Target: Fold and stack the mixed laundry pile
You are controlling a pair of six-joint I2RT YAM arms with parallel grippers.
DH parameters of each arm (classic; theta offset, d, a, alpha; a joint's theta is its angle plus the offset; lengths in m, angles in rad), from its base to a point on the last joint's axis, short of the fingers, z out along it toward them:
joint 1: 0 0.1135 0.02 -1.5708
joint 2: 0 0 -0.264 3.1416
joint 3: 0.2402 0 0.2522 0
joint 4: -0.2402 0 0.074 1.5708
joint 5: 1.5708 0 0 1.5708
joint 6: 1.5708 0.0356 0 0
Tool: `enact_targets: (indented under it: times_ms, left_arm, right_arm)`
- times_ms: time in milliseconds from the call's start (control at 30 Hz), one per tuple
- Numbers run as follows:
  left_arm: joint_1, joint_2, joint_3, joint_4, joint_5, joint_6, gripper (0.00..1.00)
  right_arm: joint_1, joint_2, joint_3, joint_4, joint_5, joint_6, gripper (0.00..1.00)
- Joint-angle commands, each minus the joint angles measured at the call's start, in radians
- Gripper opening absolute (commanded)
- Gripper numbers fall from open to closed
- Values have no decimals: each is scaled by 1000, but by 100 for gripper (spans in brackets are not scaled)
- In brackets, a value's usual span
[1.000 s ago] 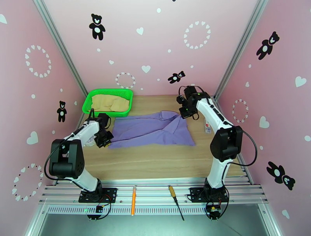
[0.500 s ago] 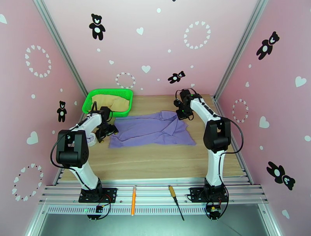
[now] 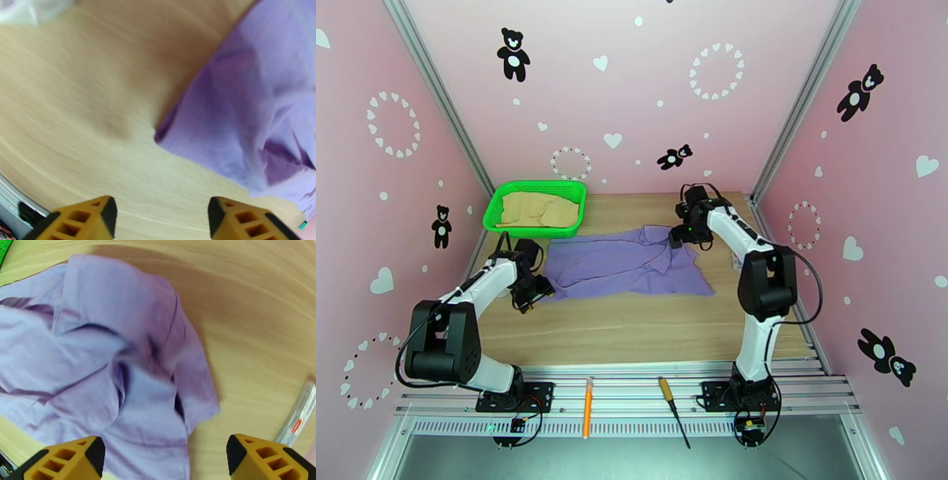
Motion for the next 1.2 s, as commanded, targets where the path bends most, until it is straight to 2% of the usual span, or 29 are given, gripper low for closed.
enact_targets:
  times_ms: [0,233,367,467,533,600,700,733,1000,1167]
  left_arm:
    - [-12,7,-30,99,13,-59,58]
    - [-12,39,-38,162,-78,-98,57]
    - [-12,110,-32,201,-73,-91,56]
    - [-12,160,-34,218,-88,-86,51]
    - [-13,177,-32,213,-124,-81,44]
    - [-13,171,-25,194,-165,-85,32]
    - [-13,152,-17,164,-204,-90,2]
    - [-13,142,-17,157,-209,-92,0]
    - [-13,132,-3,128,-228,-80,0]
    - [-13,133,-20,138,-221,-73,0]
  right_arm:
    - [15,-157,-105,49,-25,56,86]
    - [53,-286,-295,68,-26,65,84]
    - [65,-320,-338,67,-30,71,83]
    - [68,-340,-350,59,-28,74,82]
    - [69,-353,-352,51,-27,77,81]
    - [68,-369,-356,37,-28,79,81]
    - [68,-396,-373,0,-14,89,81]
    - [68,-404,-386,-11,-10,99,81]
    - [65,-413,-558,84,-55,313,81]
    - [65,-377,-635,181,-62,393,74]
